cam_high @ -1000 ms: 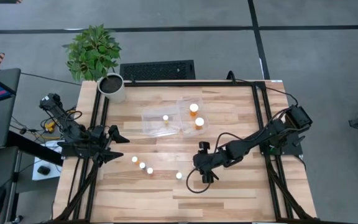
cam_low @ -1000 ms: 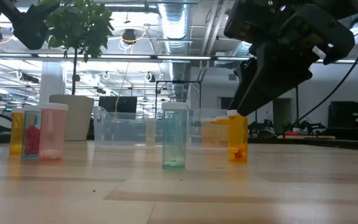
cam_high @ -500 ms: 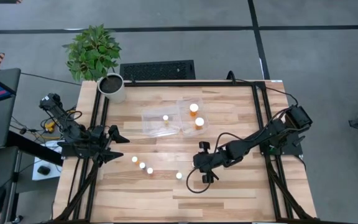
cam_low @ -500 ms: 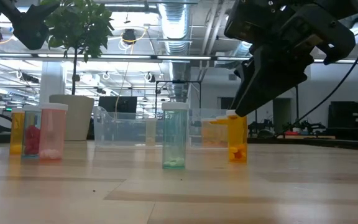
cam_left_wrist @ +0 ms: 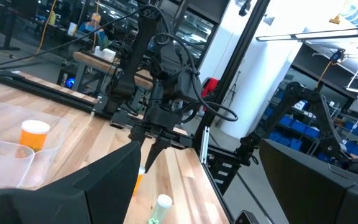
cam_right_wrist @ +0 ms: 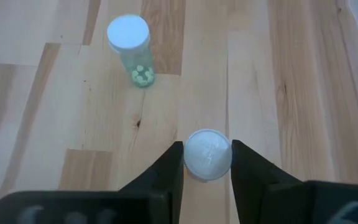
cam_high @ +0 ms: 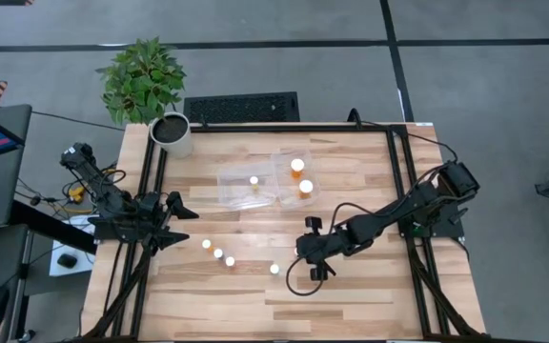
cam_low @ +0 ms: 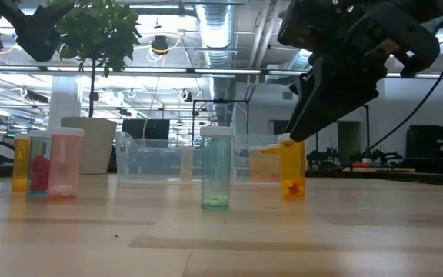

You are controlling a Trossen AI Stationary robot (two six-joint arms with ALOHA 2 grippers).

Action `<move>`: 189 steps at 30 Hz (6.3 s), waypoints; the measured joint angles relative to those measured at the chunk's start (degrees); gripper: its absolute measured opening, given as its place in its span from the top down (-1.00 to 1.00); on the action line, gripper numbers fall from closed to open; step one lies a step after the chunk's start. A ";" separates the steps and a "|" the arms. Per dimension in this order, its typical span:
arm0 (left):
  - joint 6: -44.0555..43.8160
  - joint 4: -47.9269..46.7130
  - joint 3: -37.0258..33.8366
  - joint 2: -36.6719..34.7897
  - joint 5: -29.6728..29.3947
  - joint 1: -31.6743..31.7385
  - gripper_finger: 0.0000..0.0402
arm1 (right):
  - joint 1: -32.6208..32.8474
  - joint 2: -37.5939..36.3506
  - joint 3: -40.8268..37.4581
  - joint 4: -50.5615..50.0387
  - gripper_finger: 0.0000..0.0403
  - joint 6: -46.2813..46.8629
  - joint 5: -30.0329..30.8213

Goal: Pick and place medicine bottles into bin by pill shape (circle, oval)
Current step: Put the orange capsule bottle into the right transparent bin, then put the blue capsule bottle into the right transparent bin

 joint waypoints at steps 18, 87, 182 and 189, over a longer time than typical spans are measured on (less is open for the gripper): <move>-0.35 0.04 0.02 -0.02 0.00 -0.02 -0.61 | -1.94 -1.45 1.30 -1.34 0.43 -1.85 -1.67; -0.83 -0.01 0.04 0.02 -0.28 -0.02 -0.61 | -42.08 6.45 10.49 -0.89 0.42 -21.99 -14.97; 6.03 4.55 1.99 0.05 -1.43 -0.02 -0.61 | -0.82 -22.08 3.18 -5.45 0.05 -2.64 0.58; 6.04 3.43 2.01 0.02 -1.64 -0.02 -0.61 | 0.37 -17.28 -2.90 7.44 0.07 0.02 1.57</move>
